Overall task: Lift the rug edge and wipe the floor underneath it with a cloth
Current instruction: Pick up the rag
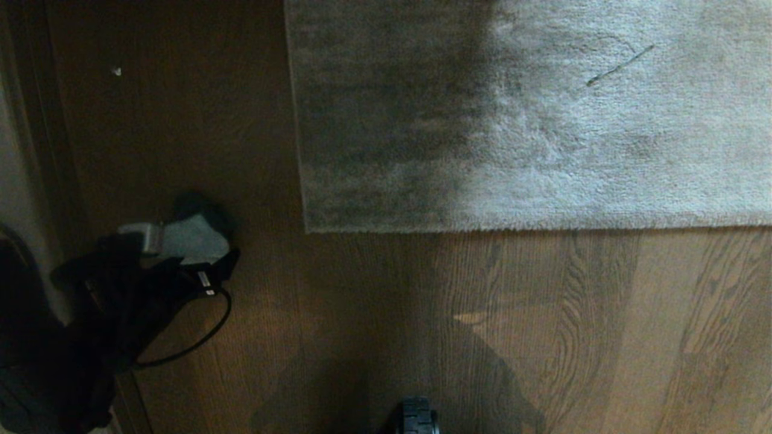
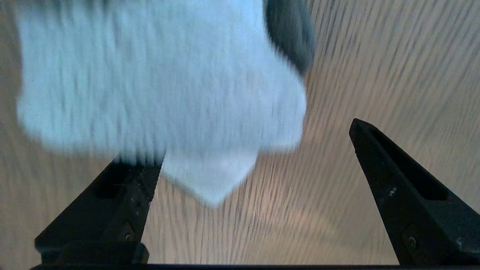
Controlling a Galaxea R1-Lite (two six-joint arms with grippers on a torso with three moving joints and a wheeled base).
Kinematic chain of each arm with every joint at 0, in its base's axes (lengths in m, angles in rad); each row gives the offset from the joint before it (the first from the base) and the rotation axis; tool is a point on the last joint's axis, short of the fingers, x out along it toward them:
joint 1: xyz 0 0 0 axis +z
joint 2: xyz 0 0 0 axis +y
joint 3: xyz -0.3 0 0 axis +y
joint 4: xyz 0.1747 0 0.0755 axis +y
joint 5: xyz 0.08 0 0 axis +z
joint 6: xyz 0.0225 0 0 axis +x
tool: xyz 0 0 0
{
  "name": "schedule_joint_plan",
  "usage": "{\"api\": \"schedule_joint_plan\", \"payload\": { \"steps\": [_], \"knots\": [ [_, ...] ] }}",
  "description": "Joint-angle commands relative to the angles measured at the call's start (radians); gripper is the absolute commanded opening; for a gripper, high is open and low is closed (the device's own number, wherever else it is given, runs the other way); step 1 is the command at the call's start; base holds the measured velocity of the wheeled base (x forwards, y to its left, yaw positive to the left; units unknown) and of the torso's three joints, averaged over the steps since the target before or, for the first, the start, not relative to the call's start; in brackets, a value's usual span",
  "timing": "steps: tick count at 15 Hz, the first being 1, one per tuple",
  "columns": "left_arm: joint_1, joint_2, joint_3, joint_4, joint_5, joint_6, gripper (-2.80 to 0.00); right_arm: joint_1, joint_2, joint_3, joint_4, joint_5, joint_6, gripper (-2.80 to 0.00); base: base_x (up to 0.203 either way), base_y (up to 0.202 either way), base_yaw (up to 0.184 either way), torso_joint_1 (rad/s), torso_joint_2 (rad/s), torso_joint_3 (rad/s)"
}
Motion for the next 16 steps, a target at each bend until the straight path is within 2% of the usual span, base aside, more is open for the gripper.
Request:
{"api": "schedule_joint_plan", "payload": {
  "steps": [1, 7, 12, 13, 16],
  "knots": [
    [0.013, 0.007, -0.043, -0.048, -0.001, -0.004, 0.00, 0.000, 0.000, 0.000, 0.000, 0.000, 0.000, -2.80, 0.000, 0.000, 0.000, 0.000, 0.00, 0.000],
    [0.062, 0.050, -0.119, -0.048, -0.002, -0.001, 0.00, 0.000, 0.000, 0.000, 0.000, 0.000, 0.000, -2.80, 0.000, 0.000, 0.000, 0.000, 0.00, 0.000],
    [0.066, 0.066, -0.145, -0.048, -0.003, -0.001, 0.00, 0.000, 0.000, 0.000, 0.000, 0.000, 0.000, -2.80, 0.000, 0.000, 0.000, 0.000, 0.00, 0.000],
    [0.066, 0.066, -0.145, -0.048, -0.003, -0.001, -2.80, 0.000, 0.000, 0.000, 0.000, 0.000, 0.000, -2.80, 0.000, 0.000, 0.000, 0.000, 0.00, 0.000],
    [0.066, 0.068, -0.166, -0.048, -0.002, -0.002, -2.80, 0.000, 0.000, 0.000, 0.000, 0.000, 0.000, -2.80, 0.000, 0.000, 0.000, 0.000, 0.00, 0.000]
  ]
}}
